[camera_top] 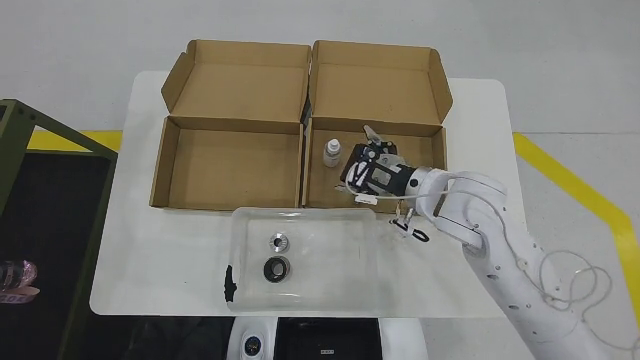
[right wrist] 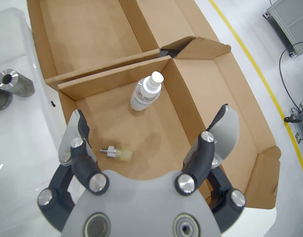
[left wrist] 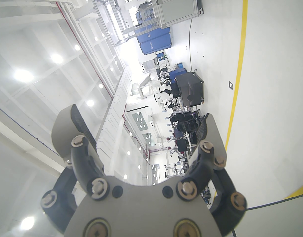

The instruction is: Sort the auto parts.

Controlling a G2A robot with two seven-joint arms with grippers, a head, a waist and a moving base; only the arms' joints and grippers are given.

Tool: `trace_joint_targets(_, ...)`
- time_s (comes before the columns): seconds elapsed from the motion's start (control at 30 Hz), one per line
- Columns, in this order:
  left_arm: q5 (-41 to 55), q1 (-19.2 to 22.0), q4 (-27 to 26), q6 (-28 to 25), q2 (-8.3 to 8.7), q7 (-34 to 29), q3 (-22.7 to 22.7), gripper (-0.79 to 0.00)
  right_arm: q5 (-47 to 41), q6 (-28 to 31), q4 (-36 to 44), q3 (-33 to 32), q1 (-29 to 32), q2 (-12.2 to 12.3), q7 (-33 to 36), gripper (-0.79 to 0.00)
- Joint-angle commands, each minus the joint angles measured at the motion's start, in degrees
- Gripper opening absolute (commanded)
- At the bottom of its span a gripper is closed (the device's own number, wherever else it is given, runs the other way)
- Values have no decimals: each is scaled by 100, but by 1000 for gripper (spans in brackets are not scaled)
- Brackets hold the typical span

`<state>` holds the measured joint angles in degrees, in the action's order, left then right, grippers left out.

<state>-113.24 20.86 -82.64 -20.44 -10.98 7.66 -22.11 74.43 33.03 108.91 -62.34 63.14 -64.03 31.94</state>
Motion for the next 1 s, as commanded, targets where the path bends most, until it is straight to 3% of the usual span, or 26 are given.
trace_joint_targets(0.0, 0, 0, 0, 0, 0, 0, 0, 0, -64, 55, 180, -22, 152, 14, -105, 0)
trace_joint_targets(0.4, 0, 0, 0, 0, 0, 0, 0, 0, 98, 351, 837, 483, 675, 14, -433, 0)
trace_joint_targets(0.93, 0, 0, 0, 0, 0, 0, 0, 0, 681, 470, 707, 1659, 552, -149, -464, 0)
trace_joint_targets(0.97, 0, 0, 0, 0, 0, 0, 0, 0, 689, 475, 674, 1705, 532, -160, -464, -37)
